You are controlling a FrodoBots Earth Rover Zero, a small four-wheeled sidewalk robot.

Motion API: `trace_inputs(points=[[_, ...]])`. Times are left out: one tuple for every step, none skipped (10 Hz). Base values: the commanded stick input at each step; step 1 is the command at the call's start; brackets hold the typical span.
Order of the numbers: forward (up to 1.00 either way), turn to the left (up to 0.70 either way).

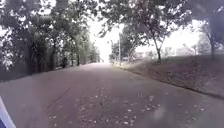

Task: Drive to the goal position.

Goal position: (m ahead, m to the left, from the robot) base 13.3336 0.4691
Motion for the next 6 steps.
trace_inputs(points=[[0.7, 0.0], [0.7, 0.0], [0.7, 0.0], [0.7, 0.0], [0.7, 0.0], [0.7, 0.0]])
